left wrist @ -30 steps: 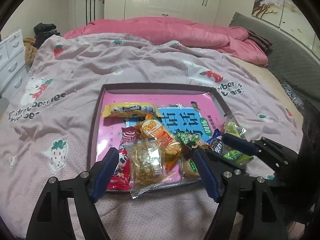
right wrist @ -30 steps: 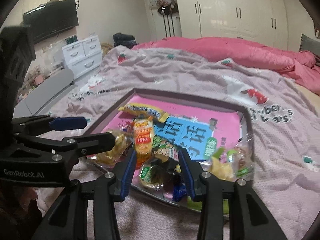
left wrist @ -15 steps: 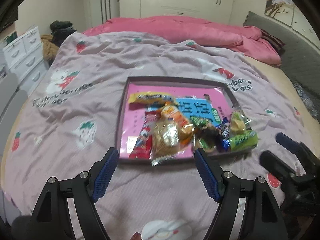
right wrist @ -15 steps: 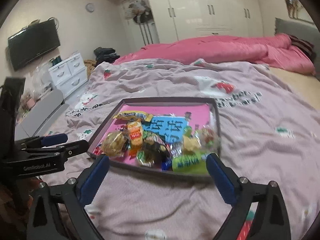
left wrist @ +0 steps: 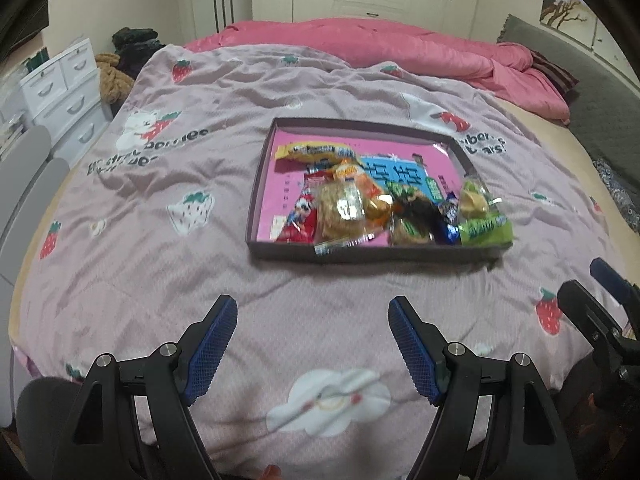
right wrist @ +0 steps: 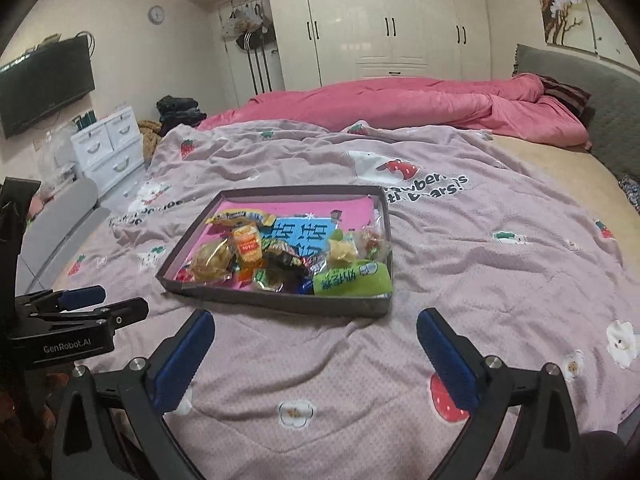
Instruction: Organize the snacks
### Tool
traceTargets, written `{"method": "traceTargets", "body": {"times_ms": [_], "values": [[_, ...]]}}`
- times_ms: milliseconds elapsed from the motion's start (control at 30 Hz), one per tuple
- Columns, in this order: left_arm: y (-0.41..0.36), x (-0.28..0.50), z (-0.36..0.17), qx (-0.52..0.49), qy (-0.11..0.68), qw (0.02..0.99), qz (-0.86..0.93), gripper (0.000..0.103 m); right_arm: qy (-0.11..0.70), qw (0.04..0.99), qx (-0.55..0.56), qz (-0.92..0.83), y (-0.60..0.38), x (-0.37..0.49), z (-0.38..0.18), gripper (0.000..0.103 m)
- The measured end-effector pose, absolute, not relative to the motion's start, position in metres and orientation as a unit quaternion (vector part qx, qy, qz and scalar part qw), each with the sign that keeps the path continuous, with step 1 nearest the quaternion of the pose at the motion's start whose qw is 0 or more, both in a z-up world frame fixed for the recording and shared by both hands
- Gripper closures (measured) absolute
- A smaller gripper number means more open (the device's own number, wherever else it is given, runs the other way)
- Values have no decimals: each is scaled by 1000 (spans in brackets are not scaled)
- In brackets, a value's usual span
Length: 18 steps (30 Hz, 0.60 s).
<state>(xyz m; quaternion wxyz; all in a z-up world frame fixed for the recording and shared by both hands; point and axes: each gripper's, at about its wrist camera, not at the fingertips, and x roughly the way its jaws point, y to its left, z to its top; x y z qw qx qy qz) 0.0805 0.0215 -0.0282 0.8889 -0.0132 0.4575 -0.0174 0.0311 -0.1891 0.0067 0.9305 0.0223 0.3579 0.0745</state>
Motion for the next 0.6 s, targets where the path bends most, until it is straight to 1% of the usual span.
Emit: {"method": "traceTargets", "body": {"times_ms": [600], "values": [[11, 76, -31, 2, 457, 889, -26, 24, 371, 926, 14, 73, -186, 35, -4, 1]]}}
